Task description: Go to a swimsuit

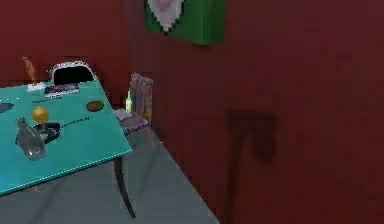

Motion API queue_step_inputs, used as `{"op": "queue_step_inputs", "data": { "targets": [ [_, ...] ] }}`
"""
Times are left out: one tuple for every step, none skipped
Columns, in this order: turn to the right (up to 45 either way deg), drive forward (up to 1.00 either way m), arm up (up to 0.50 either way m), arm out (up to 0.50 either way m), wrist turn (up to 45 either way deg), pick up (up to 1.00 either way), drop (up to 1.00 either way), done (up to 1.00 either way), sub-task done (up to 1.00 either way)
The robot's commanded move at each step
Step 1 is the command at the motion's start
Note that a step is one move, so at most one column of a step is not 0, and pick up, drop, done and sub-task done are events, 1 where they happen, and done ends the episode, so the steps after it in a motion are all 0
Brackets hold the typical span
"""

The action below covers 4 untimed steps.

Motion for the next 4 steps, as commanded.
{"op": "queue_step_inputs", "data": {
  "targets": [
    [-45.0,0.0,0.0,0.0,0.0,0.0,0.0,0.0,0.0],
    [-45.0,0.0,0.0,0.0,0.0,0.0,0.0,0.0,0.0],
    [-18.0,0.0,0.0,0.0,0.0,0.0,0.0,0.0,0.0],
    [0.0,1.0,0.0,0.0,0.0,0.0,0.0,0.0,0.0]
  ]
}}
